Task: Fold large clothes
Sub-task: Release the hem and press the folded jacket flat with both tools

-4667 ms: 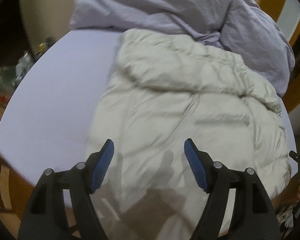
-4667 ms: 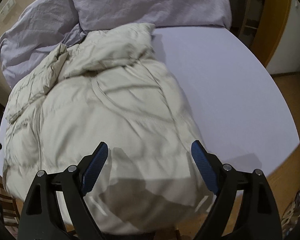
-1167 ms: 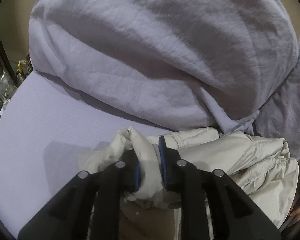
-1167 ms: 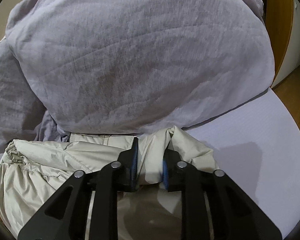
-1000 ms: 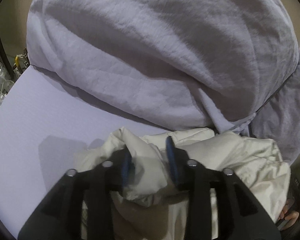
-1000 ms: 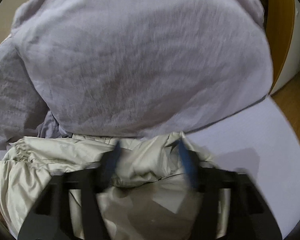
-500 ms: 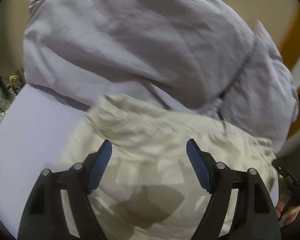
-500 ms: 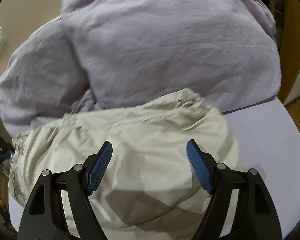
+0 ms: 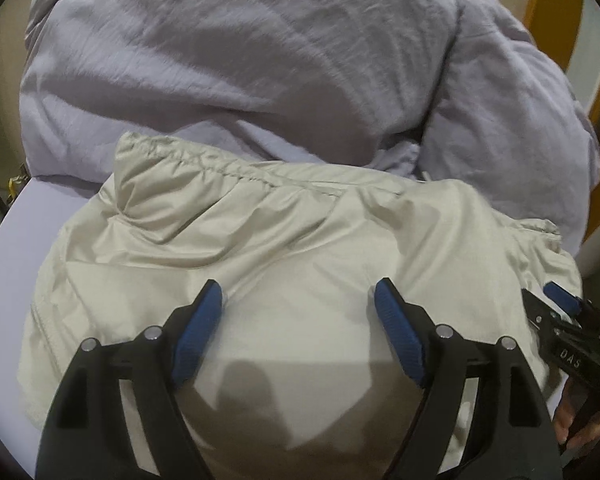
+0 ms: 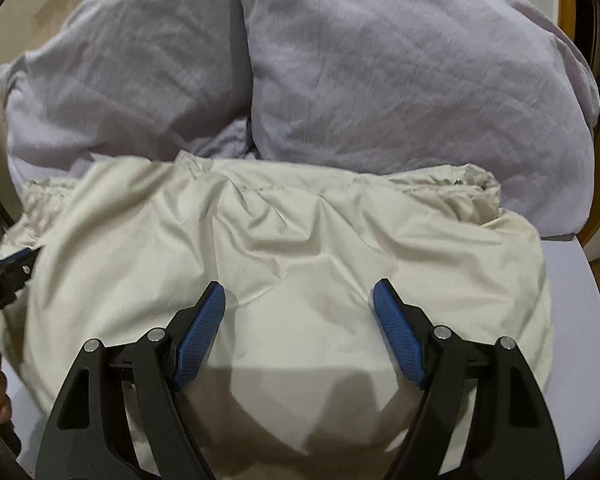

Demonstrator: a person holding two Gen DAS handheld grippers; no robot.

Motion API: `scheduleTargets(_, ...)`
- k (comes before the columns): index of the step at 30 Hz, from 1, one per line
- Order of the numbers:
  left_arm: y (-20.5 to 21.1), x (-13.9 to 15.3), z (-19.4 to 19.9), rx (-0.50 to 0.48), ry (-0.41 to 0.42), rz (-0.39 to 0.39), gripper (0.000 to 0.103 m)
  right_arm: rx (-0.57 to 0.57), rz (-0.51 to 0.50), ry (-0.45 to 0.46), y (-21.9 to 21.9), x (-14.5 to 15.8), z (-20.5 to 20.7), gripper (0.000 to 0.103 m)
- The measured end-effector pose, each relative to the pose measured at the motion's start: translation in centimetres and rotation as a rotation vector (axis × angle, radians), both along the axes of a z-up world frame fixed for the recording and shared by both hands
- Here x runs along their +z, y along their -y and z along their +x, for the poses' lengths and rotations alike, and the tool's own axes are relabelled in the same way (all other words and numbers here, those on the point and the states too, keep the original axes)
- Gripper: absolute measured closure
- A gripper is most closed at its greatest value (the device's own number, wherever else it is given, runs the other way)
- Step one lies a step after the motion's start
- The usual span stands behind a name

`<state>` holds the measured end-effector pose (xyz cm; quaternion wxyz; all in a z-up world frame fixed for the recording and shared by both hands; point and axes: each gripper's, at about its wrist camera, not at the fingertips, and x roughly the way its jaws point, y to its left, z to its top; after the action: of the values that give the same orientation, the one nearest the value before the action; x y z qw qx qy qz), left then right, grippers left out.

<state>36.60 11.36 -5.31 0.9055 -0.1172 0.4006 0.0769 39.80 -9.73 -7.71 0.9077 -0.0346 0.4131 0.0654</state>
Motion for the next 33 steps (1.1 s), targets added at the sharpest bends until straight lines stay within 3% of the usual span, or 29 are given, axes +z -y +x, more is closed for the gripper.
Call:
scheduleTargets(6,-1.3,-1.1,1.3,0.055,0.010,0.042,0.021,0.012,-0.056,0.048,-0.5,-1.6,1.4,0.025)
scheduleTargets(24,-3.8,-2.9,5.8,0.130,-0.006,0.040,0.018,-0.014,-0.005,0.068,-1.4,-3.5,6.9,0.022)
scheduleTargets(33,-3.7,-3.8,7.5,0.121,-0.003,0.063,0.015,-0.028,0.014,0.078,-1.5,-4.2,7.6,0.020)
